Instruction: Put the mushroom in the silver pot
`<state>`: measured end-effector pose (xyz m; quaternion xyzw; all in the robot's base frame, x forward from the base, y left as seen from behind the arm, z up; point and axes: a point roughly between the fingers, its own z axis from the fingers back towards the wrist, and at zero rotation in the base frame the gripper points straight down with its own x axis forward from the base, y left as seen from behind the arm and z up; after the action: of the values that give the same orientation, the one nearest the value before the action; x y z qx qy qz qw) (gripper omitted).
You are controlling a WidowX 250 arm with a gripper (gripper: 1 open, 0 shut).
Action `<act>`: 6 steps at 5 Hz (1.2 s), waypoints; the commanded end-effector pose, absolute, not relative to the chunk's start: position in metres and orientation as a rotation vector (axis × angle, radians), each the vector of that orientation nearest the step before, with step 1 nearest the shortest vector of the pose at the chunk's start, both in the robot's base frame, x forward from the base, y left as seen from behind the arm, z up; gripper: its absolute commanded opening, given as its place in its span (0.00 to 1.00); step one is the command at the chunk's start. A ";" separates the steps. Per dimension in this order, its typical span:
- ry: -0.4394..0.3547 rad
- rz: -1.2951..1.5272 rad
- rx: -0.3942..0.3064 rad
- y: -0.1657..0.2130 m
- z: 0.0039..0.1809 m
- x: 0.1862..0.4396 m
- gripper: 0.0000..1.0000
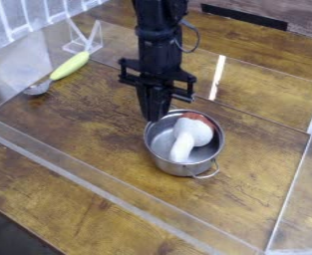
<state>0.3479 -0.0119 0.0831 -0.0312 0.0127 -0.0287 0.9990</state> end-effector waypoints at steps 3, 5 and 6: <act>-0.131 -0.212 -0.073 0.002 0.147 0.353 1.00; -0.138 -0.306 -0.090 0.006 0.138 0.355 1.00; -0.132 -0.357 -0.099 0.004 0.129 0.355 1.00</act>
<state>0.3537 -0.0038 0.1071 -0.0576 -0.0322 -0.1823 0.9810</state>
